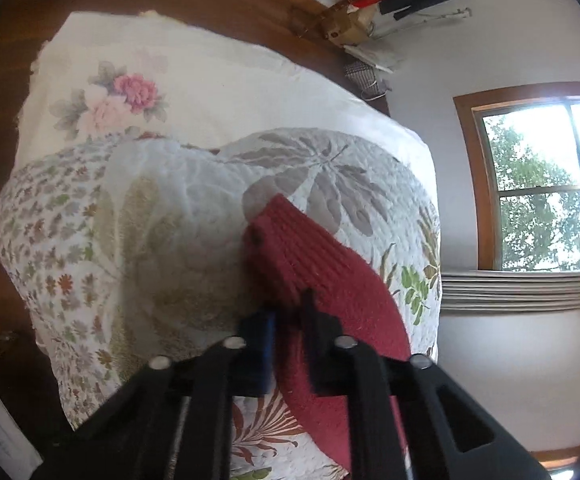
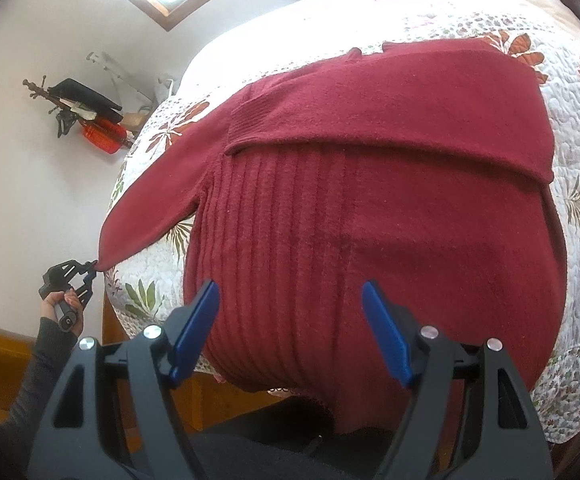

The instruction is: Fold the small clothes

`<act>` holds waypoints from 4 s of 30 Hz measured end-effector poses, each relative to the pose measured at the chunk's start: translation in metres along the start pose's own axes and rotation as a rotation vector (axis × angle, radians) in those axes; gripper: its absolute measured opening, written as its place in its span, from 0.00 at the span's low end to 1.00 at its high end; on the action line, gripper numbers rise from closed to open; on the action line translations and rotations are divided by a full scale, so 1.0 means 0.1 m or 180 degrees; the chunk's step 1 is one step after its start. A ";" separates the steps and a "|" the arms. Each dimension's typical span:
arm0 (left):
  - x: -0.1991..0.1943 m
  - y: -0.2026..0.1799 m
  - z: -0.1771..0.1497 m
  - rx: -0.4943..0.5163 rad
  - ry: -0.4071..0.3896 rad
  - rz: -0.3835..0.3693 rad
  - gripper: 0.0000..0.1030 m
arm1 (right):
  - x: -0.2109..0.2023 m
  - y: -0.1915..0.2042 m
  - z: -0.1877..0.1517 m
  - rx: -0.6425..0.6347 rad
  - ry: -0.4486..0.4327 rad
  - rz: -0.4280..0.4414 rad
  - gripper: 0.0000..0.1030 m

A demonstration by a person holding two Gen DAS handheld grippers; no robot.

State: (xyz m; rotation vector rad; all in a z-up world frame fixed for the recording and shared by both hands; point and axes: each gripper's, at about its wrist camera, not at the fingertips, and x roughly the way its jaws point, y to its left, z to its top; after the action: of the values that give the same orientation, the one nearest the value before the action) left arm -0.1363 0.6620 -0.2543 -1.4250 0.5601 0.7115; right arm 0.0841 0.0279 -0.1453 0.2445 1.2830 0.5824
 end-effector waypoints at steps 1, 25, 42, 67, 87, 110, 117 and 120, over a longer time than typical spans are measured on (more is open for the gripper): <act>-0.04 -0.08 -0.02 0.0069 -0.0023 -0.0035 0.09 | 0.00 0.00 0.00 -0.0004 -0.0004 0.0002 0.71; 0.80 -3.04 -3.89 0.3321 0.1335 -0.0714 0.09 | -0.52 -0.78 -0.03 0.0748 -0.0383 0.0116 0.71; 0.89 -2.48 -4.41 0.3701 0.1892 -0.0488 0.78 | -0.18 -0.95 1.00 0.1034 0.0032 0.1370 0.63; -0.04 -0.94 -3.60 0.2544 0.1760 -0.0036 0.81 | 1.38 -0.48 2.09 0.0682 0.1065 0.1359 0.06; 0.29 -1.25 -3.92 0.2805 0.2103 -0.0087 0.81 | -0.33 -1.63 2.02 0.0834 -0.0081 0.1040 0.06; 0.45 -1.40 -3.98 0.2832 0.2189 -0.0092 0.82 | -0.02 -2.75 1.29 0.1529 -0.0086 0.0736 0.07; 0.47 -1.40 -4.02 0.2829 0.2201 -0.0110 0.82 | -0.06 -3.01 1.18 0.1813 -0.0150 0.0751 0.23; 0.48 -1.41 -4.05 0.2819 0.2205 -0.0107 0.82 | -0.09 -2.96 1.15 0.1701 -0.0148 0.0648 0.23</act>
State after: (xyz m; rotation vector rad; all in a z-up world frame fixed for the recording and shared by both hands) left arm 0.0265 0.2639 -0.2261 -0.7913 1.2020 -0.1210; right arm 0.2718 -0.2064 -0.2481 0.8340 1.3598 0.3912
